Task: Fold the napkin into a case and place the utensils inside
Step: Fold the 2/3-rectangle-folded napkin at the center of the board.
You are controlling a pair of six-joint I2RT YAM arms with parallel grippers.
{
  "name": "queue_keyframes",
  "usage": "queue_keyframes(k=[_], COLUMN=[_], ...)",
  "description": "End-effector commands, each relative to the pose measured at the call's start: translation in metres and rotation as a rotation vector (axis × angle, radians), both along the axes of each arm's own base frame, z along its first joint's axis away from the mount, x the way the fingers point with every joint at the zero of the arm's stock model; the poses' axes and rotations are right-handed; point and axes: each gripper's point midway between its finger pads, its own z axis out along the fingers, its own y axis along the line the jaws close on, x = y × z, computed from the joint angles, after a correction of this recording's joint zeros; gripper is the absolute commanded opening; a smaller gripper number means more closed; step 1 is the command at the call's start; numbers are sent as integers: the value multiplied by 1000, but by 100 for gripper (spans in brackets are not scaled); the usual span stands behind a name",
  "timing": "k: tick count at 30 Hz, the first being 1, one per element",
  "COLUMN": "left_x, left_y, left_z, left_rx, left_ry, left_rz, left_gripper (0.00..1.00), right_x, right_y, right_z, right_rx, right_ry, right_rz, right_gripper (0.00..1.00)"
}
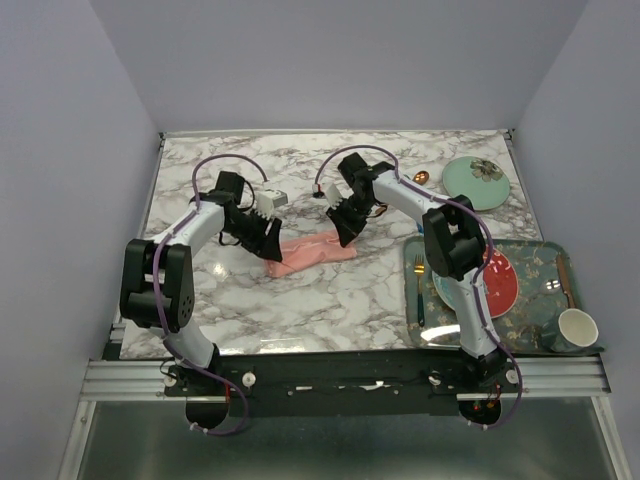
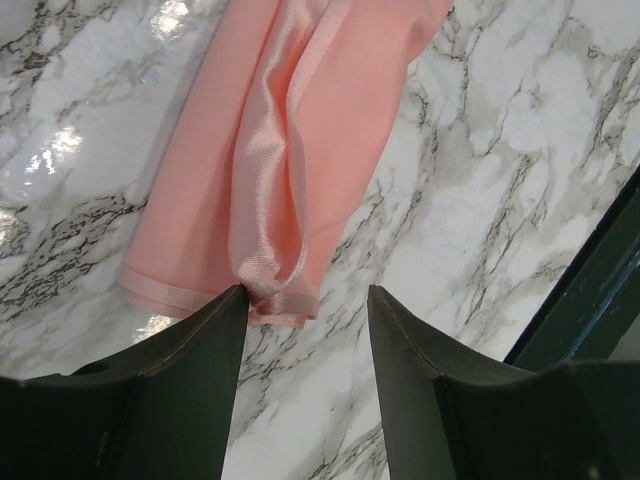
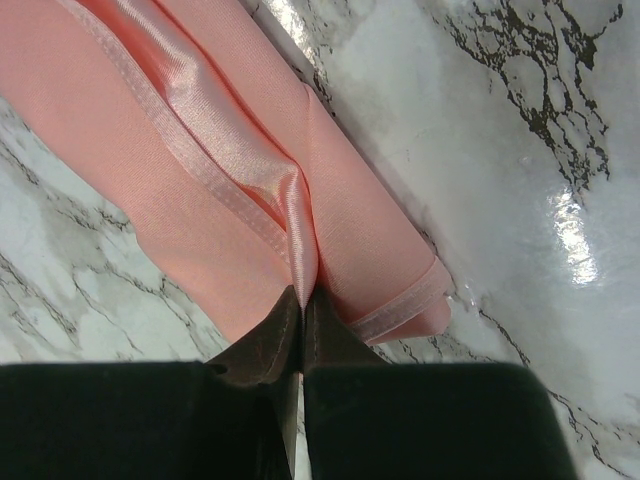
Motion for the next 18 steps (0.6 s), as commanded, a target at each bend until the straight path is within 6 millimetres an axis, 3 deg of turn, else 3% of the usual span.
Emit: queue_keyframes(k=[1, 5, 8, 18], left_x=[22, 27, 22, 11], left_y=[8, 10, 9, 12], left_z=[20, 26, 14, -11], left_rx=[0, 8, 10, 35], left_ry=[-97, -131, -81, 25], left_rz=[63, 74, 68, 71], left_gripper=[62, 66, 66, 55], right_x=[-3, -2, -2, -1], right_y=[-19, -18, -17, -19], right_z=[-29, -29, -29, -30], right_rx=[-110, -108, -108, -116], right_ry=[10, 10, 10, 10], right_rz=[-3, -2, -1, -6], right_gripper=[10, 10, 10, 10])
